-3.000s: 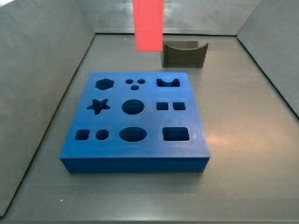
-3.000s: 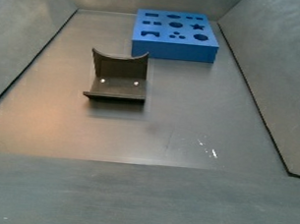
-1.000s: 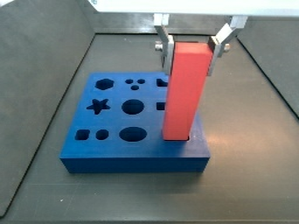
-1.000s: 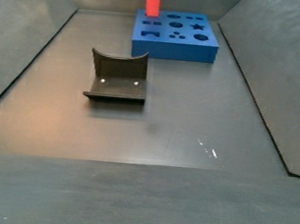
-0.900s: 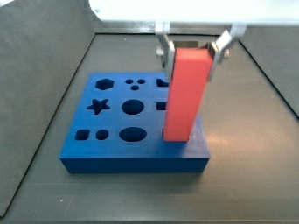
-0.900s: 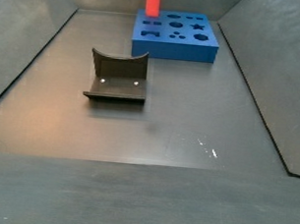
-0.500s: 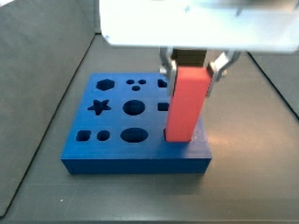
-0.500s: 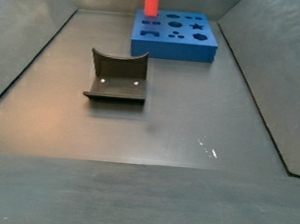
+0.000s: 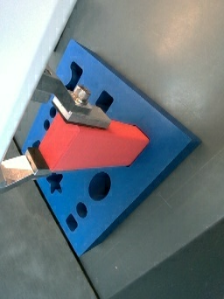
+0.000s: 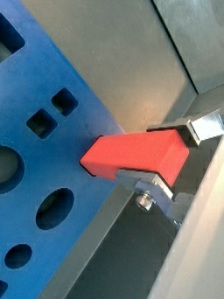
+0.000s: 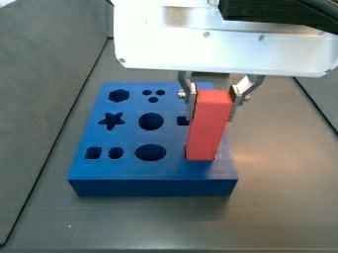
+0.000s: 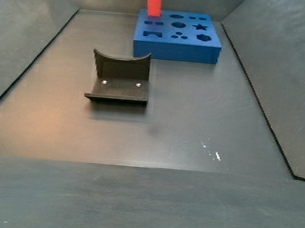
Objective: Insert the rectangle object.
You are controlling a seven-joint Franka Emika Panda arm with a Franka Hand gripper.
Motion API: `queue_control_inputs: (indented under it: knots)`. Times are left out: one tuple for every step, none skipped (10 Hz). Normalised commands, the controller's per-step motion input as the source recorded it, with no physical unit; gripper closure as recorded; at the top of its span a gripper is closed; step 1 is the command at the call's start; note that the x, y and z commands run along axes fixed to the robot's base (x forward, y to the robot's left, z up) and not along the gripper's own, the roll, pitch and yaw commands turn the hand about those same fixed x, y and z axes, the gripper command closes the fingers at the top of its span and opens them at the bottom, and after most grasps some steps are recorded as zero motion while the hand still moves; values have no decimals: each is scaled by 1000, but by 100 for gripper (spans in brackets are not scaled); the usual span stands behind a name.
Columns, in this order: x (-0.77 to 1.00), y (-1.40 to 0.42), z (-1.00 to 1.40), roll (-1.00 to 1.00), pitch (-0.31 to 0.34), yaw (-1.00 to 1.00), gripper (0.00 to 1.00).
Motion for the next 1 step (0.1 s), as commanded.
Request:
queue_control_inputs:
  knots:
    - [0,0,0,0,0,0,100]
